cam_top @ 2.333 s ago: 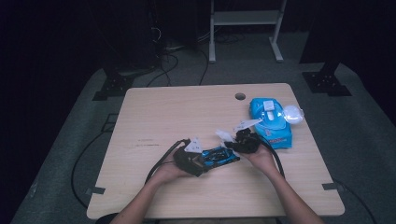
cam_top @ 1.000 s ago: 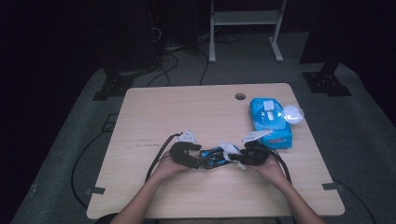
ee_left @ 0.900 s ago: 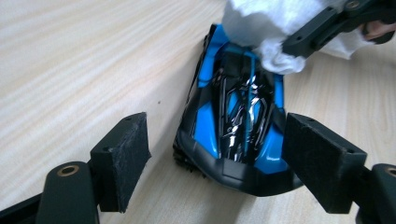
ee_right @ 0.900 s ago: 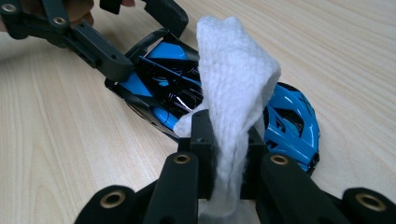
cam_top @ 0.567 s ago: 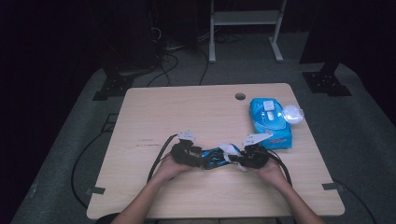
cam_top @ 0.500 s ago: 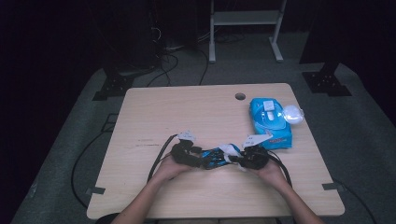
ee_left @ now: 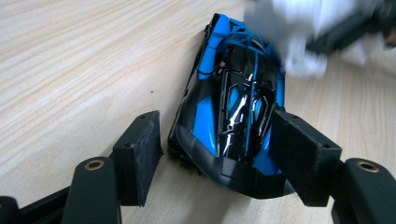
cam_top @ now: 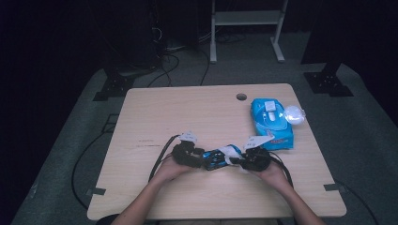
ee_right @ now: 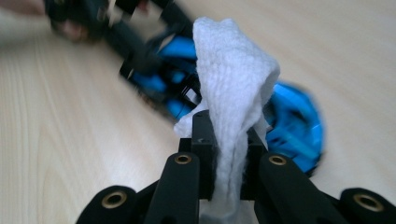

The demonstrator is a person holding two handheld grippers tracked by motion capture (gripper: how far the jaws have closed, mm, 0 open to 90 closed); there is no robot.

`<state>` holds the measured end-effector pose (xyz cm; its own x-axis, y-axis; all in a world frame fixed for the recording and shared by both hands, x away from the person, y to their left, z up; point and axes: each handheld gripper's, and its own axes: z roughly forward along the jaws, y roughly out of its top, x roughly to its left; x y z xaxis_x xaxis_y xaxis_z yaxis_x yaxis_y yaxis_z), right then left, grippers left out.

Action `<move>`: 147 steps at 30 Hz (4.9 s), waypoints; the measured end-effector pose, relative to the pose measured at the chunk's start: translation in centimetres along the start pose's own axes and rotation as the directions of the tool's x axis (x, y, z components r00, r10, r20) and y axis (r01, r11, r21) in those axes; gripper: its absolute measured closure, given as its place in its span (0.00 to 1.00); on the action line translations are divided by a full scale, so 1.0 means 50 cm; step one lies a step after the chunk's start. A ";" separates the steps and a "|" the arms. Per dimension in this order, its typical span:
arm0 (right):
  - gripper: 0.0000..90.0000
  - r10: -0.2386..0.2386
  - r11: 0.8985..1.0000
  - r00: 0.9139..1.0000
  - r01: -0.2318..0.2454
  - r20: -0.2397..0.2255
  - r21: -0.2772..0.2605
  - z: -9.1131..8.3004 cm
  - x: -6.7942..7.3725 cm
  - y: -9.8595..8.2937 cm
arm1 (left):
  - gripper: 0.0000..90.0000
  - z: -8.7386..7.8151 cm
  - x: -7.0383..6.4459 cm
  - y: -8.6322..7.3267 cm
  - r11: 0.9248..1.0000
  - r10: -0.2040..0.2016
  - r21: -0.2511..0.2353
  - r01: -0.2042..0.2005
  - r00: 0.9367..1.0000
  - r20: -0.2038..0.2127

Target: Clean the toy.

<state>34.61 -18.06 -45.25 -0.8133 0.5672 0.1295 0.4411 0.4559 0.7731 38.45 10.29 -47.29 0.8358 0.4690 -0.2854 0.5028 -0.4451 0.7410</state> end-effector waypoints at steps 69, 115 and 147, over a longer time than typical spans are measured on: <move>0.69 -0.008 0.997 1.000 0.008 0.001 0.075 -0.022 -0.070 0.033 | 0.57 -0.034 -0.137 -0.043 0.931 0.343 0.008 -0.364 0.870 -0.354; 0.65 -0.238 0.971 0.970 0.239 -0.040 0.016 -0.044 -0.028 -0.007 | 0.47 0.001 -0.073 -0.008 0.969 0.247 0.006 -0.247 0.968 0.053; 0.86 -0.120 0.986 0.993 0.120 0.012 -0.115 -0.015 0.002 0.063 | 0.56 0.009 -0.070 -0.002 0.909 0.406 -0.044 -0.413 0.906 -0.119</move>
<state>35.62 -17.09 -42.32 -0.8555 0.5170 0.0284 0.2934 0.4388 0.8493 35.55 8.36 -46.64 0.9352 0.3350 0.1148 0.1021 -0.5654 0.8185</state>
